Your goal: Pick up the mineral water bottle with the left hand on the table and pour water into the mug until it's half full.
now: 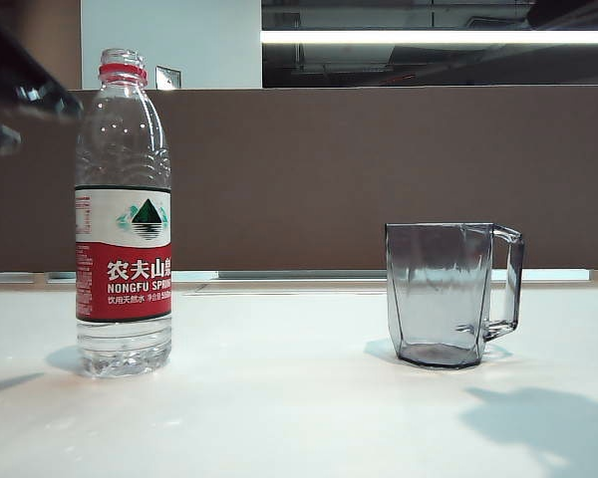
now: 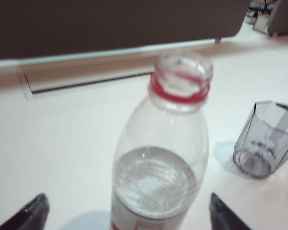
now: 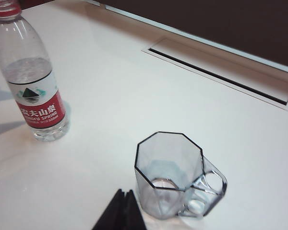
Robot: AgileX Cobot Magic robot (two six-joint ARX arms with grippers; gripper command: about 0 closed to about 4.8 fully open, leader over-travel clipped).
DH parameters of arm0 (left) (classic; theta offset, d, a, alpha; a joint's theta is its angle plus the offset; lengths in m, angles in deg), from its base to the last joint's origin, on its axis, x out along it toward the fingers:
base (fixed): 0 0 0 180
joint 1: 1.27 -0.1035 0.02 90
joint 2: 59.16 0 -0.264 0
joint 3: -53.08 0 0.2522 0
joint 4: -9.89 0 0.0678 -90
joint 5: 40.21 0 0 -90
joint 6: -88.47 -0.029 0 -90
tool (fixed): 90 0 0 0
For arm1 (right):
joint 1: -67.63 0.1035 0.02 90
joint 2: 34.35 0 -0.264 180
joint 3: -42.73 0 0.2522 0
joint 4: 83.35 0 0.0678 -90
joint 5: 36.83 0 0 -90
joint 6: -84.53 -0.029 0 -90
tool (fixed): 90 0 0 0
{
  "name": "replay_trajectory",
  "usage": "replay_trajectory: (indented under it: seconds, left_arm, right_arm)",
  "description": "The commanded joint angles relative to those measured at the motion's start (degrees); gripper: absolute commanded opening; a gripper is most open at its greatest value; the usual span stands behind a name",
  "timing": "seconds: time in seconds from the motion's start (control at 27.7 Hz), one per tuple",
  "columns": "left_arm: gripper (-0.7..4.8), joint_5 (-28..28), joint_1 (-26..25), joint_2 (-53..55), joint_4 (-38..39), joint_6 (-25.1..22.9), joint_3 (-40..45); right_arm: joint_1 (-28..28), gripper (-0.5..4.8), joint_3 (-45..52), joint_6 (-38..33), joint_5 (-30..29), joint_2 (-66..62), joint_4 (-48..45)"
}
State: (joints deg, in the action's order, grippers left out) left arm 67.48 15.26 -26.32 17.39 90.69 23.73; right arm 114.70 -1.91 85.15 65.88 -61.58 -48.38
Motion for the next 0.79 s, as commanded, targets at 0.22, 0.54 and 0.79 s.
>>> replay_trajectory:
  seconds: [0.22,0.54,0.79]
  left_arm:
    - [4.79,4.2,0.0,18.5,-17.6,-0.3,-0.1]
    - [4.79,10.3,0.0,30.9,-30.2,-0.3,-0.2]
    - [4.79,12.0,0.7,33.2,-33.9,-0.3,-0.2]
  right_arm:
    - [0.0,-0.03,-0.4,-3.6,0.7,0.3,1.7]
    - [0.0,-0.03,-0.4,-3.6,0.7,0.7,1.5]
    - [0.0,-0.03,-0.4,-3.6,0.7,0.7,1.5]
